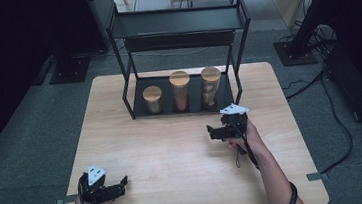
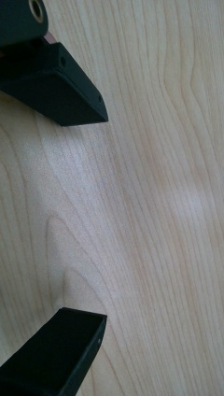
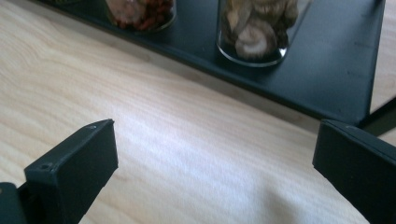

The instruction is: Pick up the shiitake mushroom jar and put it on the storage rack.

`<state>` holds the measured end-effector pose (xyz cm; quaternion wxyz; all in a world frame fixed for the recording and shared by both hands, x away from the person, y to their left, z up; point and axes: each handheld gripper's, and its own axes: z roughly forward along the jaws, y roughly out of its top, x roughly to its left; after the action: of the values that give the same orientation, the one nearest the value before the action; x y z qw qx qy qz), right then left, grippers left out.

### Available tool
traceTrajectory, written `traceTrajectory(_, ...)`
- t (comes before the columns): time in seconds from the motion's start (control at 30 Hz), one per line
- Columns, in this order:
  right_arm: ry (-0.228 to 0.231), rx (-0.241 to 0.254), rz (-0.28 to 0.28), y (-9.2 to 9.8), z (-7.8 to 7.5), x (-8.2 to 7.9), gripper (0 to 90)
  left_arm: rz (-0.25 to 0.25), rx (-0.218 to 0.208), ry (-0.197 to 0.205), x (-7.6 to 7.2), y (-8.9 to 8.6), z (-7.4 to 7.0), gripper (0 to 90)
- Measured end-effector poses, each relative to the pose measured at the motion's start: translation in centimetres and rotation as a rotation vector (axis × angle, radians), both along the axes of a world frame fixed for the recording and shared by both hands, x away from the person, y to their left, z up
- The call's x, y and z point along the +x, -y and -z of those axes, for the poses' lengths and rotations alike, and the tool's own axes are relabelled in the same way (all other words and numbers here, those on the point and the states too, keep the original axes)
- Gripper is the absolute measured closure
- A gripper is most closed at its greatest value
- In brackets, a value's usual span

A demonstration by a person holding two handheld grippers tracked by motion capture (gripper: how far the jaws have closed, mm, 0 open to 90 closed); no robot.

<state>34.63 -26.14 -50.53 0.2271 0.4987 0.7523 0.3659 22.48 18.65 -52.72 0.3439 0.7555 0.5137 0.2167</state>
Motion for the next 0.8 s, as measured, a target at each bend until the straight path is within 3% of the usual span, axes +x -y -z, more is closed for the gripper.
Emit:
traceTrajectory(0.47,-0.03,0.009,0.006,1.6,1.5,-1.8,1.6,0.001,0.007,-0.003,0.0,0.1,0.0,4.6)
traceTrajectory(0.8,-0.05,-0.011,0.008,2.2,2.5,-2.6,1.7,0.009,0.019,-0.007,0.1,0.2,0.0,4.6)
